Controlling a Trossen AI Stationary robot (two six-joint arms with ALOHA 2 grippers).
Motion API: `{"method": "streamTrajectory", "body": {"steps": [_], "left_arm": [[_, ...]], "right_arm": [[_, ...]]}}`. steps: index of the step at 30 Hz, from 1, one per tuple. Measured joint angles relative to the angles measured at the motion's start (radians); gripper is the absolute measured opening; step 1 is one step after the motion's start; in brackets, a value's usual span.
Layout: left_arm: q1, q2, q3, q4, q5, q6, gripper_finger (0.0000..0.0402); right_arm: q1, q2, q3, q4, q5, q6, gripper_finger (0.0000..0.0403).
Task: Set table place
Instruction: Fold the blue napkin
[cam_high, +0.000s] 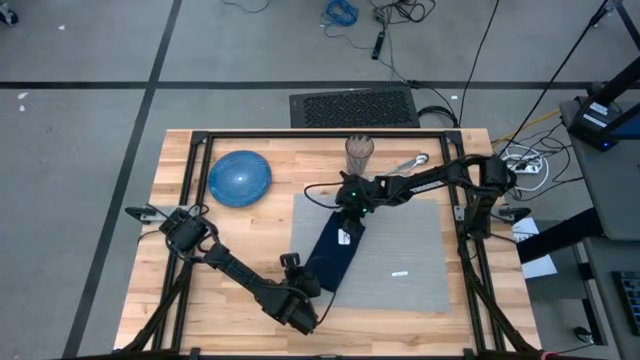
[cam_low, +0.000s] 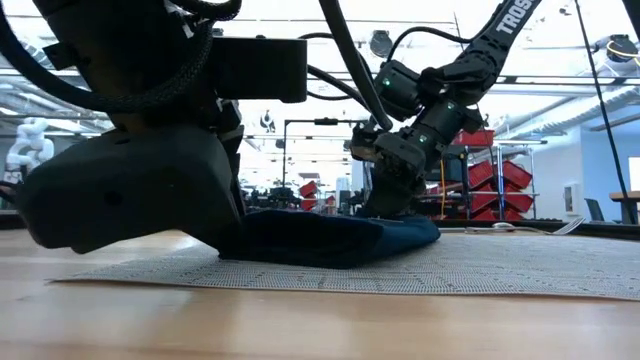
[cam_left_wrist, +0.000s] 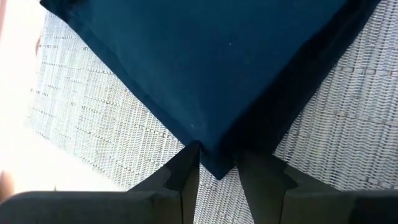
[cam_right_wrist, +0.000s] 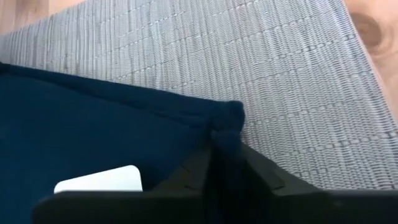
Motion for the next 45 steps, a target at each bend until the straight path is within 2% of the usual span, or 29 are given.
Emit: {"method": "streamTrajectory", "body": {"steps": [10, 15, 18, 23, 27, 29, 33, 40, 45], "left_arm": [[-0.021, 0.0, -0.001, -0.009, 0.006, 0.003, 0.0143], [-0.034, 0.002, -0.002, -0.01, 0.004, -0.005, 0.0161], [-0.042, -0.002, -0.001, -0.029, 0.006, -0.049, 0.0162], [-0.054, -0.024, -0.003, -0.15, 0.04, -0.109, 0.0162], [-0.06, -0.032, -0.005, -0.213, 0.049, -0.148, 0.0163], [-0.062, -0.032, -0.005, -0.211, 0.048, -0.149, 0.0163], [-0.063, -0.033, -0.005, -0.207, 0.041, -0.155, 0.0163], [-0.064, -0.034, -0.005, -0.204, 0.034, -0.157, 0.0162], [-0.064, -0.035, -0.005, -0.203, 0.035, -0.157, 0.0162]], "right_arm": [[0.004, 0.0, 0.0, -0.015, -0.014, 0.013, 0.0178], [0.002, -0.005, 0.0, -0.024, -0.014, 0.012, 0.0214], [-0.003, -0.026, -0.003, -0.043, 0.013, -0.001, 0.0219], [-0.029, -0.097, -0.004, -0.077, 0.084, -0.009, 0.0216], [-0.049, -0.154, -0.004, -0.113, 0.079, -0.004, 0.0216], [-0.044, -0.177, -0.003, -0.113, 0.041, -0.004, 0.0215], [0.036, -0.174, -0.003, -0.087, -0.12, -0.017, 0.0215], [0.218, -0.1, -0.003, -0.067, -0.111, -0.134, 0.0215], [0.262, -0.061, -0.003, 0.011, 0.0, -0.166, 0.0215]]}}
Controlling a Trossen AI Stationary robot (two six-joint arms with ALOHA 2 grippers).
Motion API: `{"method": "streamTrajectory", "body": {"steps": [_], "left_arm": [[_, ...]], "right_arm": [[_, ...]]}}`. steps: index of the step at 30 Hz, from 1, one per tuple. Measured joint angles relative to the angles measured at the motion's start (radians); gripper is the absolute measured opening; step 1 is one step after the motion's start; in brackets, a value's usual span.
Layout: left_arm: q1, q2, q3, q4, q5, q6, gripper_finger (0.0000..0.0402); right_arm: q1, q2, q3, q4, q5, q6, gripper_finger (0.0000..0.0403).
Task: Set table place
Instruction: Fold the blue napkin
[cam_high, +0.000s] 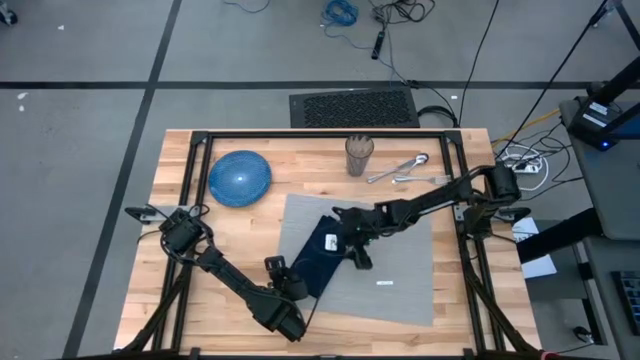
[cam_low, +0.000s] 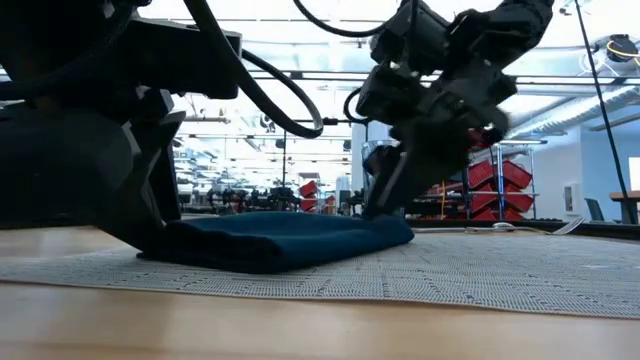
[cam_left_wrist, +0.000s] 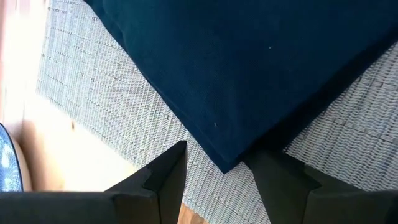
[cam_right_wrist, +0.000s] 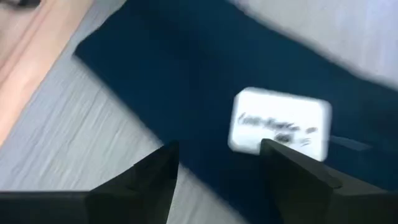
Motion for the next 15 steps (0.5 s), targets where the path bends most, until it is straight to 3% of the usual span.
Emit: {"method": "streamTrajectory", "body": {"steps": [4, 15], "left_arm": [[0.0, 0.0, 0.001, -0.003, 0.006, 0.0, 0.0162], [-0.006, -0.002, 0.002, -0.035, 0.019, -0.007, 0.0162]], "right_arm": [[-0.01, 0.002, 0.001, 0.02, 0.047, 0.018, 0.0215], [-0.058, 0.098, 0.006, -0.029, 0.038, 0.102, 0.0215]]}}
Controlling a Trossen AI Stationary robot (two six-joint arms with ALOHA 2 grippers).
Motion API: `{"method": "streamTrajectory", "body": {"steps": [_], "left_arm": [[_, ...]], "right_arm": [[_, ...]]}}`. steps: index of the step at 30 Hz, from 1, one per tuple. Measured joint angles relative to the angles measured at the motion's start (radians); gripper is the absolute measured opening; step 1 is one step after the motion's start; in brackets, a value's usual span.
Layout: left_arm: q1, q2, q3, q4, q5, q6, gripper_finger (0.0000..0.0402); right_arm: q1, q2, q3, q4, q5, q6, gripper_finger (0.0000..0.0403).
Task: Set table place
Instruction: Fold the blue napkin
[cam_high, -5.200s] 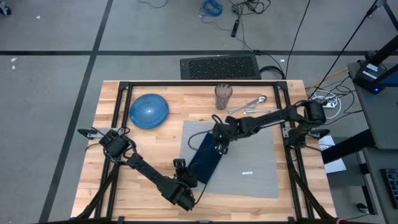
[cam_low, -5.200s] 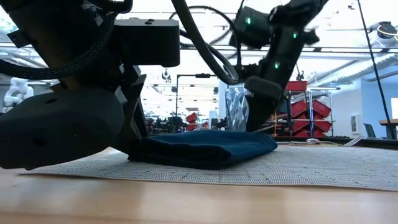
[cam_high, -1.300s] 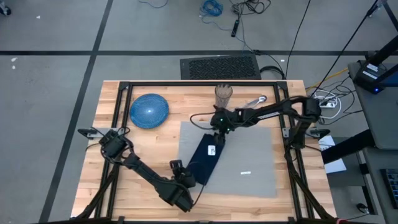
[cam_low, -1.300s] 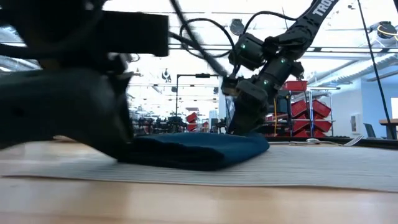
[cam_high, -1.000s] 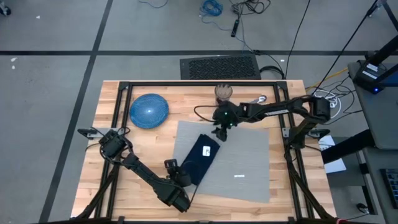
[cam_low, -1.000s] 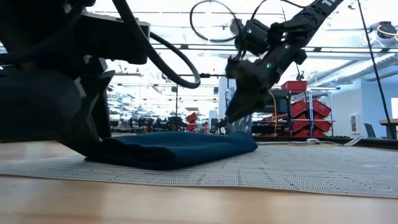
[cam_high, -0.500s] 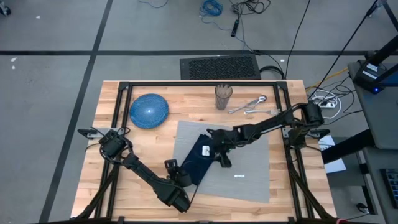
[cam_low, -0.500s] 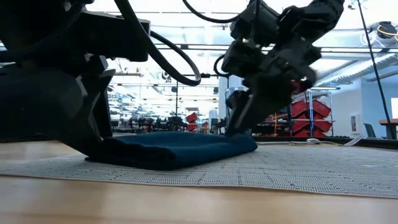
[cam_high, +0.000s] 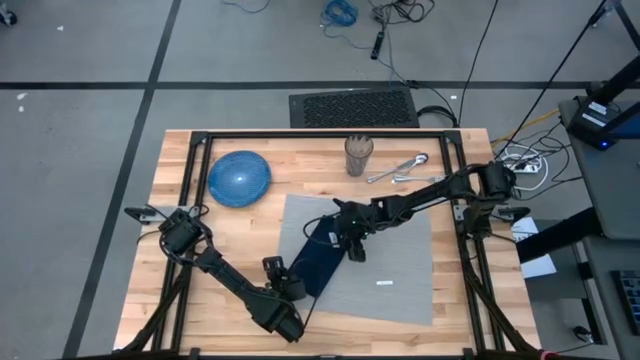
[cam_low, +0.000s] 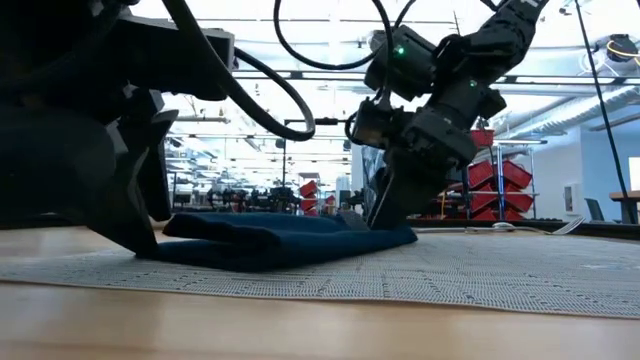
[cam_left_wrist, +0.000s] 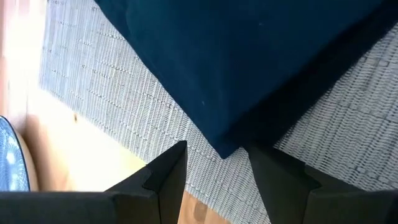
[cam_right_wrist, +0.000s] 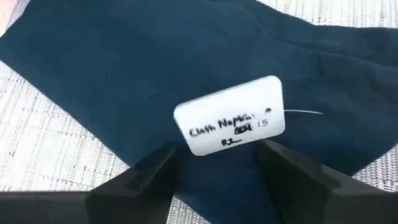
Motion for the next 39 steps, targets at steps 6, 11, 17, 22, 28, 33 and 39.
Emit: {"method": "streamTrajectory", "body": {"steps": [6, 11, 17, 22, 28, 33, 39], "left_arm": [[-0.013, -0.001, 0.031, -0.154, 0.015, -0.066, 0.0162], [-0.044, -0.001, 0.107, -0.4, -0.024, -0.182, 0.0162], [-0.074, -0.019, 0.155, -0.242, -0.132, -0.175, 0.0162], [-0.073, -0.018, 0.155, 0.184, -0.119, 0.171, 0.0162], [-0.048, -0.018, 0.155, 0.21, -0.19, 0.098, 0.0162], [-0.012, 0.007, 0.153, 0.263, -0.147, 0.088, 0.0162], [0.009, 0.015, 0.155, 0.317, -0.098, 0.086, 0.0162]], "right_arm": [[0.002, 0.026, 0.002, 0.015, 0.003, -0.006, 0.0215], [0.002, 0.017, -0.001, 0.018, 0.007, -0.006, 0.0215], [0.002, 0.017, -0.006, 0.039, 0.009, -0.003, 0.0215], [0.002, 0.017, -0.006, 0.045, 0.009, 0.01, 0.0215], [0.002, 0.017, -0.006, 0.045, 0.008, 0.012, 0.0215], [0.002, 0.017, -0.006, 0.049, 0.006, 0.004, 0.0215], [0.002, 0.017, -0.006, 0.053, 0.007, 0.001, 0.0215]]}}
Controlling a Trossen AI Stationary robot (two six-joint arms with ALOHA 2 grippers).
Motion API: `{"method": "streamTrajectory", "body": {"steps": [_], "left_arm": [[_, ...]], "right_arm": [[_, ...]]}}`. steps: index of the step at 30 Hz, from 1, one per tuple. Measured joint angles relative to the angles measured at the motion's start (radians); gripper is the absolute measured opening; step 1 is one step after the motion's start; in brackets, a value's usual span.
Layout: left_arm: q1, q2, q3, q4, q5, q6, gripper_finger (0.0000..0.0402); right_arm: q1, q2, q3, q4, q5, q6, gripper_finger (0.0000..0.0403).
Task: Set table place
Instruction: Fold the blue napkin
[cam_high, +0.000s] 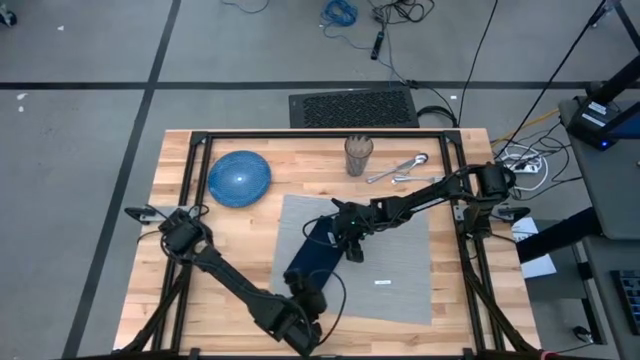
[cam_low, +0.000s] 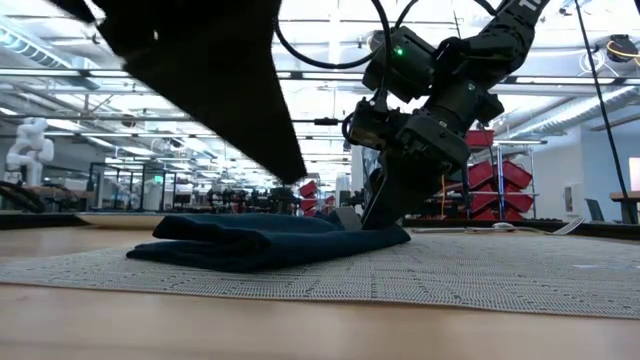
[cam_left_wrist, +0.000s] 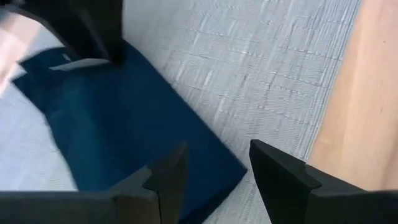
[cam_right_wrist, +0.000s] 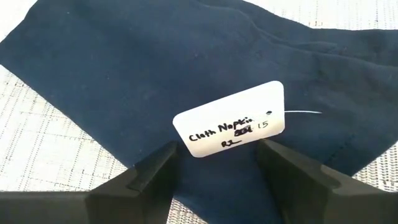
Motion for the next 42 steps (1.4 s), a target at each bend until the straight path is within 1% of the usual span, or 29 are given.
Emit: {"method": "streamTrajectory", "body": {"steps": [2, 7, 11, 13, 18, 20, 22, 28, 29, 37, 42], "left_arm": [[0.006, 0.012, 0.0, 0.023, 0.022, -0.001, 0.0162], [0.023, 0.046, 0.0, 0.019, 0.058, -0.02, 0.0162], [0.043, 0.08, 0.0, -0.045, 0.058, -0.08, 0.0162], [0.051, 0.089, 0.002, -0.078, 0.058, -0.082, 0.0162], [0.06, 0.098, 0.003, -0.077, 0.053, -0.084, 0.016], [0.062, 0.098, 0.003, -0.077, 0.052, -0.082, 0.0147], [0.062, 0.1, 0.003, -0.083, 0.045, -0.081, 0.0124], [0.065, 0.104, 0.0, -0.171, 0.033, -0.07, 0.002], [0.065, 0.104, 0.0, -0.18, 0.032, -0.064, 0.0011], [0.06, 0.073, -0.003, -0.263, 0.045, -0.049, 0.0002], [0.049, 0.019, -0.003, -0.276, 0.006, -0.053, 0.0001]], "right_arm": [[0.0, 0.0, 0.0, 0.001, -0.001, 0.0, 0.0215], [0.0, 0.001, 0.0, 0.014, -0.002, -0.001, 0.0215], [0.0, 0.003, 0.0, 0.03, 0.001, -0.002, 0.0215], [0.0, 0.003, 0.0, 0.036, -0.001, 0.0, 0.0215], [0.0, 0.003, 0.0, 0.039, -0.004, 0.0, 0.0215], [0.001, 0.003, 0.0, 0.04, -0.006, 0.003, 0.0215], [0.005, 0.003, 0.0, 0.04, -0.004, 0.005, 0.0215], [0.025, 0.003, 0.0, 0.04, 0.017, 0.0, 0.0215], [0.025, 0.003, 0.0, 0.04, 0.017, 0.0, 0.0215], [0.026, -0.031, -0.001, 0.03, 0.01, -0.034, 0.0215], [0.029, -0.062, -0.003, -0.014, 0.015, -0.056, 0.0215]]}}
